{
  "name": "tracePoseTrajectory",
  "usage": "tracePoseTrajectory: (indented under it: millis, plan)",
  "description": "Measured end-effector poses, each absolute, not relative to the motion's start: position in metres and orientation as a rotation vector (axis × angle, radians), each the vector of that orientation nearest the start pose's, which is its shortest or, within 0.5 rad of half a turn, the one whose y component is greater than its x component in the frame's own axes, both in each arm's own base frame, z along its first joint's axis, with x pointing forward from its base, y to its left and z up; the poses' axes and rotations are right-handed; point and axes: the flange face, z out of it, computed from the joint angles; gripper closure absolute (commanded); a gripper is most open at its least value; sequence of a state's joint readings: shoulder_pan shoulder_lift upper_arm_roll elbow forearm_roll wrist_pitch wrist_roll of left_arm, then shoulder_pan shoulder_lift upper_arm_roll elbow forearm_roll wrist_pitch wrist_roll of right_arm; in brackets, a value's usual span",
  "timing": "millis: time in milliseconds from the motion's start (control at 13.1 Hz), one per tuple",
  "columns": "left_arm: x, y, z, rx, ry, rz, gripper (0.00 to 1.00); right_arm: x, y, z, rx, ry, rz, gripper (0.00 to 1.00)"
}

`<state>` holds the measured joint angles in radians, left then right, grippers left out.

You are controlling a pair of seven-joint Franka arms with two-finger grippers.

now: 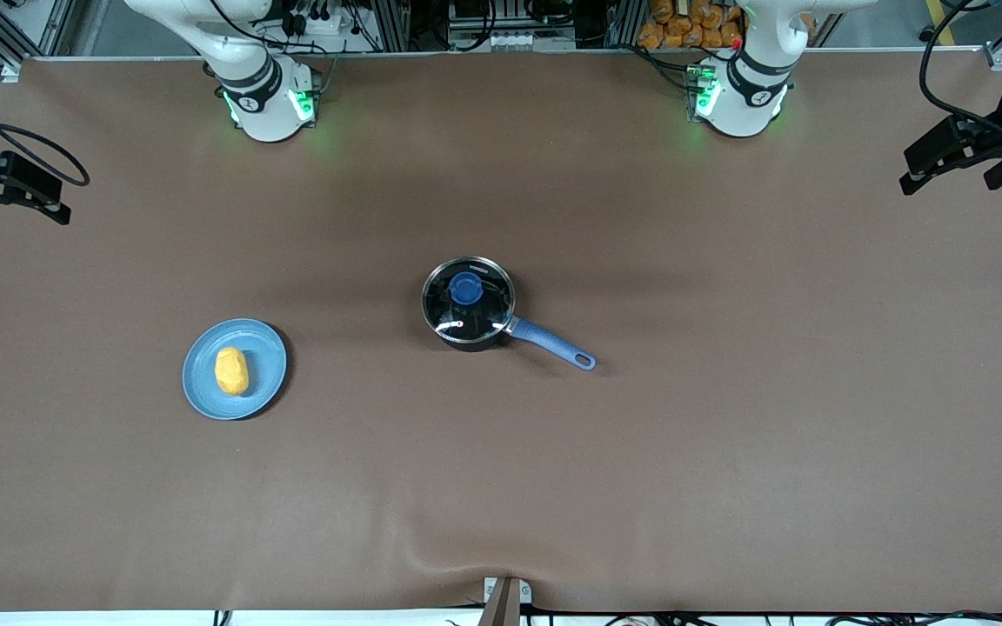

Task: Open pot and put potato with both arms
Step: 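Move the right gripper toward the plate while the left gripper moves toward the pot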

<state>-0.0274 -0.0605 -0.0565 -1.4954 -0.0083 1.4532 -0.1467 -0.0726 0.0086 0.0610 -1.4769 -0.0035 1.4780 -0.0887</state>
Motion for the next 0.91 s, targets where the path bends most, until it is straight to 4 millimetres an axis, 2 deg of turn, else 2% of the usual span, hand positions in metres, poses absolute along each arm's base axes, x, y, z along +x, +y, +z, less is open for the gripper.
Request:
tracePoseTrajectory:
  millis: [381,533,685,914]
  plan:
    - [0.521,-0.044,0.682,-3.141,-0.101,-0.029,0.0,0.547,-0.006,0.649,-3.143,-0.115,0.006,0.0]
    - [0.521,-0.042,0.681,-3.12,-0.104,-0.03,0.0,0.547,0.004,0.642,-3.14,-0.143,0.039,0.0]
    - [0.523,-0.043,0.678,-3.119,-0.096,-0.021,0.0,0.553,0.022,0.617,-3.133,-0.195,0.119,0.0]
    - [0.527,-0.06,0.67,-3.118,-0.049,0.003,0.0,0.576,0.035,0.56,-3.116,-0.23,0.263,0.0]
